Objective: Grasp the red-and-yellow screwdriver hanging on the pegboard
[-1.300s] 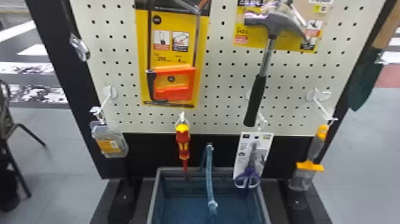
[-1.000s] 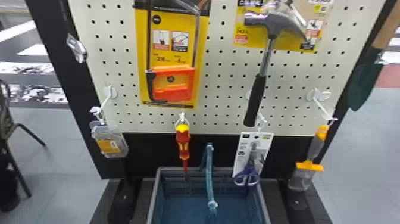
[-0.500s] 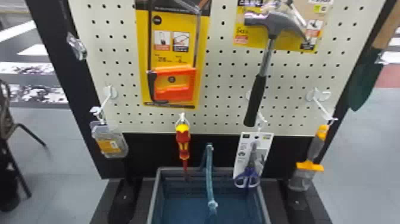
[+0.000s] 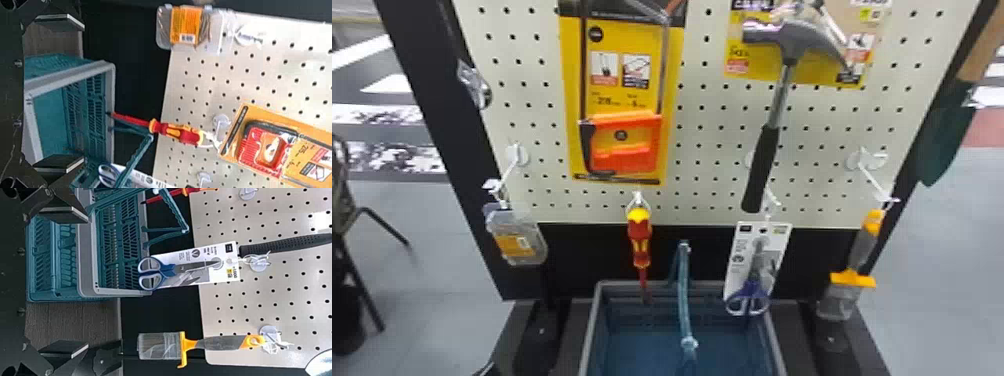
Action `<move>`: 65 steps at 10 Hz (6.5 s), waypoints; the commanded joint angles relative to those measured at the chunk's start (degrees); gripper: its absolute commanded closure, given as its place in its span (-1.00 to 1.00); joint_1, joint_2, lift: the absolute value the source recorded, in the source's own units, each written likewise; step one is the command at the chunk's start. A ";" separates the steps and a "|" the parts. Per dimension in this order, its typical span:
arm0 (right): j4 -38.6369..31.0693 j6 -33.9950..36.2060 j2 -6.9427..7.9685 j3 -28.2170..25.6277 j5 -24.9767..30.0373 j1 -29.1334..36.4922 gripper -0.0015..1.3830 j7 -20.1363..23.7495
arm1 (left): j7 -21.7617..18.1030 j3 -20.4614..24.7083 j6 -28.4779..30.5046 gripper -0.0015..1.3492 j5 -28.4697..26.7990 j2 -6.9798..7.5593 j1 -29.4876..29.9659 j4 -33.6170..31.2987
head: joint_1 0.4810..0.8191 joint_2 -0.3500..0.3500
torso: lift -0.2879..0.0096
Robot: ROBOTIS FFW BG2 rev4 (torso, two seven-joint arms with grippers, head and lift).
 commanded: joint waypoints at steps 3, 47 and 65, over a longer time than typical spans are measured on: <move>0.12 0.00 0.18 0.09 0.09 -0.01 -0.76 0.09 | -10.48 3.56 7.58 -0.81 -1.95 0.10 -9.81 2.15 | -0.60 0.00 | 0.26; 2.09 0.53 2.02 0.09 1.50 -2.96 -0.76 2.90 | -32.54 -11.91 14.00 0.55 -4.86 2.74 -46.97 24.37 | -0.60 0.00 | 0.26; 2.09 0.53 2.02 0.09 1.50 -2.96 -0.76 2.90 | -32.45 -11.91 14.00 0.55 -4.86 2.74 -46.97 24.37 | -0.60 0.00 | 0.26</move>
